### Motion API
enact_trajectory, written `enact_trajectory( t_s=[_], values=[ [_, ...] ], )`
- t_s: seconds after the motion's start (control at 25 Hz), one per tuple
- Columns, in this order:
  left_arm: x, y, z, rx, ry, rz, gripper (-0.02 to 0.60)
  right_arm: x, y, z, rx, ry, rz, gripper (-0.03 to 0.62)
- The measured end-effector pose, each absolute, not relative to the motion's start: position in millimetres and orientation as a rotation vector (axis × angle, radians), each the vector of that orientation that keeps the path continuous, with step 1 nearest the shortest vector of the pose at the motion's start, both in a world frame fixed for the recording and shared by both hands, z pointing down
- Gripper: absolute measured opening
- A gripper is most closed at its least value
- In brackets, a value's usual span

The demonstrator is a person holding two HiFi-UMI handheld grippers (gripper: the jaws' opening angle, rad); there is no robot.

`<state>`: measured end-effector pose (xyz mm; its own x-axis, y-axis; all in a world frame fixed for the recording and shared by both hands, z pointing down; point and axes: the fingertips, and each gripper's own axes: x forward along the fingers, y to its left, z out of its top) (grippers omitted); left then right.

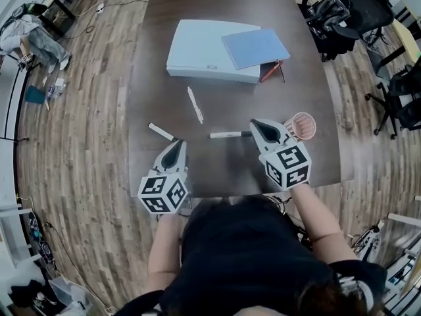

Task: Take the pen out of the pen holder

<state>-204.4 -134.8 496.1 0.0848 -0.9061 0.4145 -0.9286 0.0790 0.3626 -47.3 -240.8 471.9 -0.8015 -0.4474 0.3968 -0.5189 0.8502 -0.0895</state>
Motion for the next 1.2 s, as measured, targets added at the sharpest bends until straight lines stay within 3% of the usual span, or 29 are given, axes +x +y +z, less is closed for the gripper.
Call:
enact_trajectory(
  t_s=[0.52,1.2],
  values=[
    [-201.3,-136.5,497.6,1.800,-1.805,0.052,0.035,-28.8,-240.8,509.0,0.857,-2.555,0.518,0.017],
    [-205.8,-139.4,497.2,1.787,-1.806,0.032,0.035,-30.9,-245.9,504.0,0.921,-2.570,0.455,0.017]
  ],
)
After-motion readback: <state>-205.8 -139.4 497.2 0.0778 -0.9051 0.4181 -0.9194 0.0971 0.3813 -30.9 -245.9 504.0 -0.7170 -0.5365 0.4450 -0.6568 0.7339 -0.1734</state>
